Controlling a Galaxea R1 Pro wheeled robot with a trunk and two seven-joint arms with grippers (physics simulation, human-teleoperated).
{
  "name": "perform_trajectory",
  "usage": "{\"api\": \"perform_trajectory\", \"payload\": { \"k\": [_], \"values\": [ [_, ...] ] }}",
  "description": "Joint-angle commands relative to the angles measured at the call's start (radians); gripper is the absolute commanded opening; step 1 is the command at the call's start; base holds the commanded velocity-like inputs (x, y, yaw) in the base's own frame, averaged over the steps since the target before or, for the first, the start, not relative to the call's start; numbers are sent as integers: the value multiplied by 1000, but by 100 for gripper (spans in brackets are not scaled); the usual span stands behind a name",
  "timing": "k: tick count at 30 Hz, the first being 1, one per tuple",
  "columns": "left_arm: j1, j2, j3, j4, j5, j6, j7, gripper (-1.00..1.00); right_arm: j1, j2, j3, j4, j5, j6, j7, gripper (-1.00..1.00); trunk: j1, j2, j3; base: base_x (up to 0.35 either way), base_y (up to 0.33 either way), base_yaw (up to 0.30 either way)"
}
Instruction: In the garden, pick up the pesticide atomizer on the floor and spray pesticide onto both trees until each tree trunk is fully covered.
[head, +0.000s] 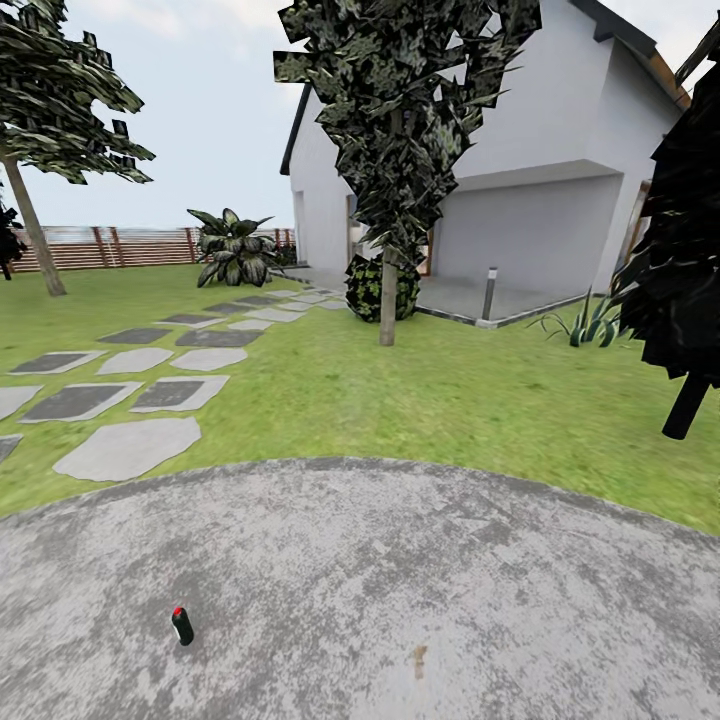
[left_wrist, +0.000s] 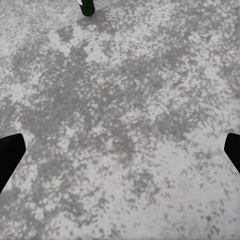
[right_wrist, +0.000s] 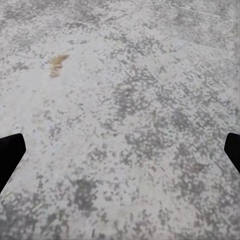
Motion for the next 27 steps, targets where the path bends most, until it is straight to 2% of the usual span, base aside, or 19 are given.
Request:
{"api": "perform_trajectory", "payload": {
  "k": [1, 6, 10, 11, 12, 15, 17, 21, 27],
  "values": [
    [-1, 0, 1, 1, 0, -3, 1, 100, -1, 0, -1, 1, 0, -3, 0, 100, 0, 0, -1, 0, 0, -1],
    [-3, 1, 2, -4, -4, -3, 1, 100, -1, 0, -1, 1, 0, -3, 0, 100, 0, 0, -1, 0, 0, 0],
    [-16, 16, 1, -50, -7, -4, 1, 100, -1, 0, -1, 1, 1, -3, 0, 100, 0, 0, -1, 40, 17, 0],
    [-25, 20, 0, -94, -8, -3, 1, 100, -1, 0, -1, 1, 1, -3, 0, 100, 0, 0, -1, 69, 28, 0],
    [-58, 22, 1, -139, -6, 5, 1, 100, -1, 0, -1, 0, 1, -3, -1, 100, 0, 0, -1, 22, 9, 0],
    [-101, 21, 1, -154, -4, 15, 0, 100, -1, 0, -1, -1, 2, -4, -1, 100, 0, 0, -1, 8, 3, 0],
    [-108, 21, 1, -152, -4, 18, 0, 100, -1, 0, -1, -1, 1, -4, -1, 100, 0, 0, -1, 3, 1, 0],
    [-122, 16, -10, -44, -9, 27, -2, 100, -1, 0, 4, -45, 4, -6, 4, 100, 0, 0, -1, 0, 0, 0],
    [-114, 16, -14, -32, -11, 20, -5, 100, -1, -2, 3, -115, 5, -6, 3, 100, 0, 0, -1, 0, 0, 0]
  ]
}}
